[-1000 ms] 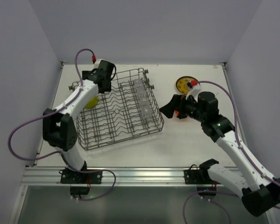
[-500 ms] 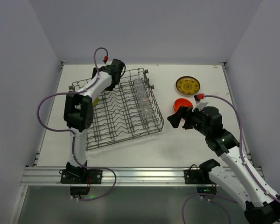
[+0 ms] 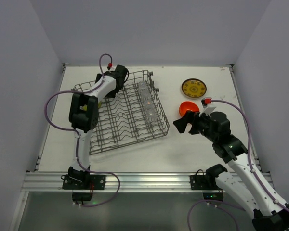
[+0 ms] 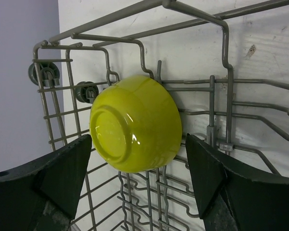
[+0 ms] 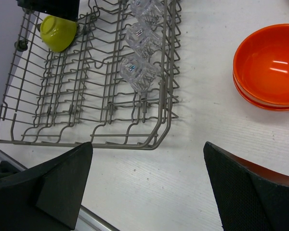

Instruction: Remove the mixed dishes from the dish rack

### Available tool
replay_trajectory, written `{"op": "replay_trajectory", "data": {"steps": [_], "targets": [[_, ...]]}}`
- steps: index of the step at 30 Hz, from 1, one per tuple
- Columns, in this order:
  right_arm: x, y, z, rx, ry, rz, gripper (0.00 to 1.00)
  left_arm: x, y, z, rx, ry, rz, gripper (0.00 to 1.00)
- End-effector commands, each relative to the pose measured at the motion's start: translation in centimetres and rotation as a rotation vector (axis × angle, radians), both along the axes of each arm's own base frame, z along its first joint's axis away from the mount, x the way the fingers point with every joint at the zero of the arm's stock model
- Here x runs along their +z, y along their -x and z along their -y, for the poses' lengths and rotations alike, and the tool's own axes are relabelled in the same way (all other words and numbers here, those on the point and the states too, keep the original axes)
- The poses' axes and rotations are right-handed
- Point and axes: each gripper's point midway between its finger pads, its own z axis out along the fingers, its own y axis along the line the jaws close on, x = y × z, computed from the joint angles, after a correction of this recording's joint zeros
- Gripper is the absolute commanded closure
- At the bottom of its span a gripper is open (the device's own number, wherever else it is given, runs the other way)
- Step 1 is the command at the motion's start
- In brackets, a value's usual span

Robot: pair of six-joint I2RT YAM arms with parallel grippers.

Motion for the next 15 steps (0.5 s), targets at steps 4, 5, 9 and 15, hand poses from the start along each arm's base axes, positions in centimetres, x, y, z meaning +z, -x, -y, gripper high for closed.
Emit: {"op": "replay_trajectory", "data": {"steps": [4, 5, 9, 15], "targets": [[0.9, -0.5, -0.2, 0.009, -0.007, 0.050, 0.01, -0.7, -0.2, -1.3, 0.041, 0.005, 0.042, 0.18], [0.9, -0.4, -0.2, 0.011, -0.007, 0.048, 0.01, -0.9, -0.1, -1.3, 0.045, 0.001, 0.044, 0.18], [0.8, -0.4, -0.3, 0.017, -0.006, 0.046, 0.01, -1.5, -0.3, -0.9, 0.043, 0.031, 0.049, 0.16], [0.7, -0.4, -0.3, 0.016, -0.006, 0.046, 0.01, -2.1, -0.1, -1.3, 0.049, 0.033, 0.036, 0.15]]}}
